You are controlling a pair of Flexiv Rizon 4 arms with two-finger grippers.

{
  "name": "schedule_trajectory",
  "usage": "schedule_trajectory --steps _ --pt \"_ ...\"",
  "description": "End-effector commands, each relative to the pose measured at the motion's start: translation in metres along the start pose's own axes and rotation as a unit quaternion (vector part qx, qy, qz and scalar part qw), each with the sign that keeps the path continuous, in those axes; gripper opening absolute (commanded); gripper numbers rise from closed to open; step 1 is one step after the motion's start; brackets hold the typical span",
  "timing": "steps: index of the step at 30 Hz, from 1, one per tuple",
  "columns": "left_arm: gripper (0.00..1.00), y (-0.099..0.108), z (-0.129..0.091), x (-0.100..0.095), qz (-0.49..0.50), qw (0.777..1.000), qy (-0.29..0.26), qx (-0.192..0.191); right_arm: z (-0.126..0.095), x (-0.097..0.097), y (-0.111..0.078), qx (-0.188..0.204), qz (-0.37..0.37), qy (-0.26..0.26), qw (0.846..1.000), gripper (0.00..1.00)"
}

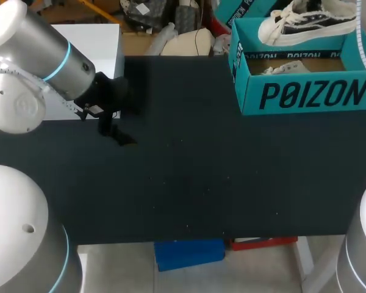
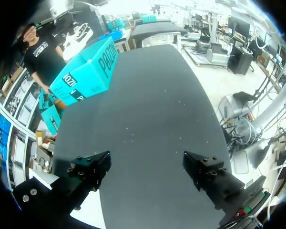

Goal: Take the shoe out of the shoebox, open the shoe tongue, remove and reinsert the insole, then place the shoe into the shoebox

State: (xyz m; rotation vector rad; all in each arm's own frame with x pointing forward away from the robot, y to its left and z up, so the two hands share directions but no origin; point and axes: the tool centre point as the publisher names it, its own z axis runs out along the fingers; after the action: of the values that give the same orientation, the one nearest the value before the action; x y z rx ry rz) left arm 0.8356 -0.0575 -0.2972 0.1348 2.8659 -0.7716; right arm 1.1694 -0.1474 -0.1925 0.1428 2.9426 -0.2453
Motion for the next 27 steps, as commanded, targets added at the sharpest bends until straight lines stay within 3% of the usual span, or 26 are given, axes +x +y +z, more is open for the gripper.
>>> schedule_trajectory --steps 1,16,27 --pt "1.00 0.001 0.000 0.000 0.001 1.000 -0.001 0.000 0.000 -0.036 0.007 0.006 0.000 0.054 0.998 0.00" --pt "1.00 0.001 0.000 0.000 0.001 1.000 -0.001 0.000 0.000 -0.036 0.007 0.006 0.000 0.054 0.998 0.00" --pt "1.00 0.001 0.000 0.000 0.001 1.000 -0.001 0.000 0.053 -0.057 0.004 0.040 0.002 0.077 0.996 0.00"
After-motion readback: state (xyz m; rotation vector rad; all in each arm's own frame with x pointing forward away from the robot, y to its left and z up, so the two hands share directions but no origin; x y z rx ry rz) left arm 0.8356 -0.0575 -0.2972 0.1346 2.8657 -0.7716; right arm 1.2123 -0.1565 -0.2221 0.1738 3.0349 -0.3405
